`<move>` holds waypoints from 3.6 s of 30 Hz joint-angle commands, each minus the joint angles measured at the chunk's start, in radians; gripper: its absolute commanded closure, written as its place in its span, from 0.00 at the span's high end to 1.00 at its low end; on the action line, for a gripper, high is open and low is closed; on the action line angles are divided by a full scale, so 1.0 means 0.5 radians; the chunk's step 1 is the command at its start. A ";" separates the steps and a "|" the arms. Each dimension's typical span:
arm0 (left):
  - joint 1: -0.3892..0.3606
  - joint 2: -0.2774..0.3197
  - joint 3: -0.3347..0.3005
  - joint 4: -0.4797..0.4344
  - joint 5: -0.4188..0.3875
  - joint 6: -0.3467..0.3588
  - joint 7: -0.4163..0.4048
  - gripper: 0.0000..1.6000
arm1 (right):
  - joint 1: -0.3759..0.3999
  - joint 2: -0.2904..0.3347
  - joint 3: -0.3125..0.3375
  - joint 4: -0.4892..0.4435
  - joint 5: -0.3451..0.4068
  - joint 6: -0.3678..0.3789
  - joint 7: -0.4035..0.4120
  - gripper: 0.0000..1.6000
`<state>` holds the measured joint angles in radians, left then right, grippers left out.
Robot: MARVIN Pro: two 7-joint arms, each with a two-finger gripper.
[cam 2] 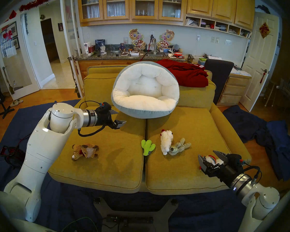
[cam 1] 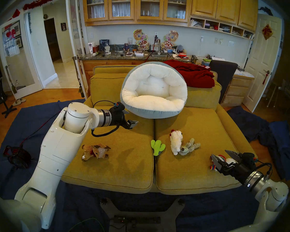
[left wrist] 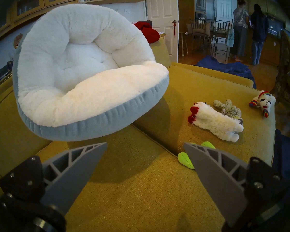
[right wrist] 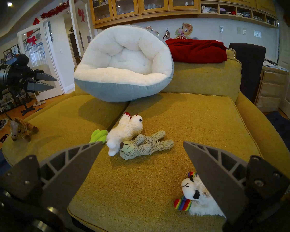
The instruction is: Put toys into dog bed
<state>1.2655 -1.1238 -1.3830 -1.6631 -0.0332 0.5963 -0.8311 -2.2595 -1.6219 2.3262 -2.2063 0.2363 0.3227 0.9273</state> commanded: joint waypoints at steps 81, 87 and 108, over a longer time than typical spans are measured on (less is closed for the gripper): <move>-0.059 -0.001 -0.015 -0.039 0.000 -0.006 -0.001 1.00 | -0.041 -0.004 0.064 -0.164 -0.013 0.083 -0.039 1.00; -0.058 -0.002 -0.015 -0.039 0.000 -0.007 0.000 1.00 | -0.088 0.053 0.199 -0.254 -0.039 0.154 -0.064 1.00; -0.058 -0.002 -0.015 -0.039 0.000 -0.007 0.001 1.00 | 0.146 0.391 0.131 -0.032 -0.191 0.657 -0.202 1.00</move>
<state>1.2678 -1.1244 -1.3828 -1.6622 -0.0323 0.5962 -0.8302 -2.2762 -1.5065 2.4438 -2.2423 0.1718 0.6177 0.8638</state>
